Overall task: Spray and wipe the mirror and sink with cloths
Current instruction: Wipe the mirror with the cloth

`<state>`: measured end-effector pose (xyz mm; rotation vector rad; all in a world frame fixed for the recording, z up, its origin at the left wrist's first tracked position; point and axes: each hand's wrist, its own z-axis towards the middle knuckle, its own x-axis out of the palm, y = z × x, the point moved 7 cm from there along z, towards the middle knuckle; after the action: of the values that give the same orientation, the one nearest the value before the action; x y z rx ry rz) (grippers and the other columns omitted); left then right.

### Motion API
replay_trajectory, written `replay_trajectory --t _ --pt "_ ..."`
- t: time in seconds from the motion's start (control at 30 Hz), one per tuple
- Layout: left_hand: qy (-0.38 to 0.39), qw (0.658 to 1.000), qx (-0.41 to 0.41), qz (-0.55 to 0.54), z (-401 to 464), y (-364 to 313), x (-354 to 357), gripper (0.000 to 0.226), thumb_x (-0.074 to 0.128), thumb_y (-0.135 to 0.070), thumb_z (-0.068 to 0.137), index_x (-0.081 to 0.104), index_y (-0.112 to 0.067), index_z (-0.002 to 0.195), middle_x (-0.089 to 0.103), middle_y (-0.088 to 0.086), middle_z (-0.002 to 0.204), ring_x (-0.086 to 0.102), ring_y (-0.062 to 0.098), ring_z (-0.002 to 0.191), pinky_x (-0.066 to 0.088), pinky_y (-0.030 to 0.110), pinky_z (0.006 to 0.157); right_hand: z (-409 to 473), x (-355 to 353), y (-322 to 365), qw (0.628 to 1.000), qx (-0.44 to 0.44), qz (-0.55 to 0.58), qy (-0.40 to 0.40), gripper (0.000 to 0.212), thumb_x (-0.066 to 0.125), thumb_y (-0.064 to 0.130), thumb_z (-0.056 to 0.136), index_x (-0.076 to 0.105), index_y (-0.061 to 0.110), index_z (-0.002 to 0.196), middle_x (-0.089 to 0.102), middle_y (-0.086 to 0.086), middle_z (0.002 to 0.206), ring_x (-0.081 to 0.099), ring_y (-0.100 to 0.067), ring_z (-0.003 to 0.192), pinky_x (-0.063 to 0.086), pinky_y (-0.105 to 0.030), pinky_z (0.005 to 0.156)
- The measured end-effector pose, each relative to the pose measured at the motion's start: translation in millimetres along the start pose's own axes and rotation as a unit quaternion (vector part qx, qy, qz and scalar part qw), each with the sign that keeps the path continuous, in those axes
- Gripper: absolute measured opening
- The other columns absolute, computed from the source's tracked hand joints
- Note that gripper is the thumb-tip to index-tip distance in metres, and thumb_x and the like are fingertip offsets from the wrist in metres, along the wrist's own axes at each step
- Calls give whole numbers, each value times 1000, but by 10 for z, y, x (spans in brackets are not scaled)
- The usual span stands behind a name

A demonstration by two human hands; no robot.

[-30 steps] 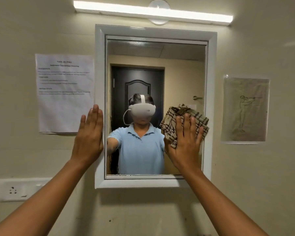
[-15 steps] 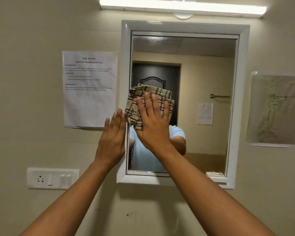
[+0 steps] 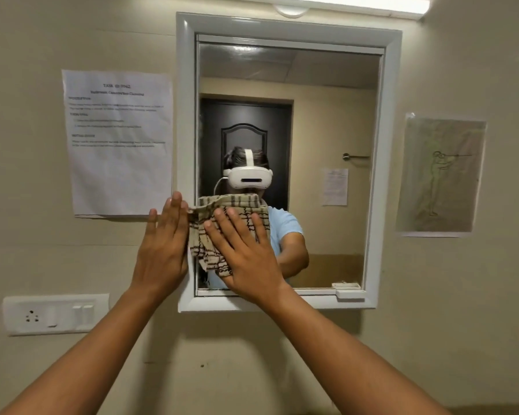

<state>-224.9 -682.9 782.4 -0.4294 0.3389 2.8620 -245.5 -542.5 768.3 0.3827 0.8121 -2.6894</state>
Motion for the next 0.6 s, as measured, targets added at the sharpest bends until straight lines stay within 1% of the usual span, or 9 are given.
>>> replay_trajectory --t 0.07,0.13,0.27,0.33,0.43,0.53,0.6 --pt "6 1000 -2 15 -4 3 9 81 43 -6 86 2 -3 156 0 17 165 4 31 153 12 55 122 -110 -30 -124 1000 -28 -10 8 79 49 49 91 18 20 158 13 -6 166 4 -25 154 3 -54 122" --pt "14 1000 -9 21 -22 -8 30 83 46 -10 86 1 -3 156 -3 17 165 2 31 153 10 54 123 -169 -113 -338 1000 -25 -13 0 73 45 49 94 21 21 157 15 -6 166 6 -25 154 2 -53 122" --pt "14 999 -17 30 -5 -38 44 79 38 -9 86 2 -2 156 -1 18 165 3 33 153 8 54 123 -241 -290 -943 998 41 -39 -5 77 49 52 92 20 22 157 16 -8 165 7 -26 154 5 -55 122" --pt "17 999 -20 33 4 -59 54 77 35 -9 86 2 -2 155 0 18 165 3 34 153 8 55 123 -281 -376 -1238 996 77 -50 -6 79 47 55 92 18 22 158 14 -9 166 7 -27 154 6 -56 122" --pt "18 999 -25 33 14 -78 53 74 30 -10 87 3 -1 155 0 18 165 3 33 153 8 54 123 -413 -461 -1563 990 129 -49 -15 79 50 54 93 18 21 158 12 -9 166 5 -27 154 6 -57 122" --pt "19 999 -24 33 23 -87 47 72 26 -14 88 5 0 155 0 19 164 3 33 153 7 53 123 -690 -491 -1756 981 187 -35 -37 83 53 53 91 16 20 158 10 -11 166 2 -28 154 0 -55 122" --pt "19 999 -25 32 21 -91 47 72 26 -14 88 5 0 155 0 19 164 2 32 153 7 53 123 -876 -465 -1804 976 210 -43 -35 87 56 55 90 15 19 158 8 -11 166 0 -27 154 -5 -52 122"
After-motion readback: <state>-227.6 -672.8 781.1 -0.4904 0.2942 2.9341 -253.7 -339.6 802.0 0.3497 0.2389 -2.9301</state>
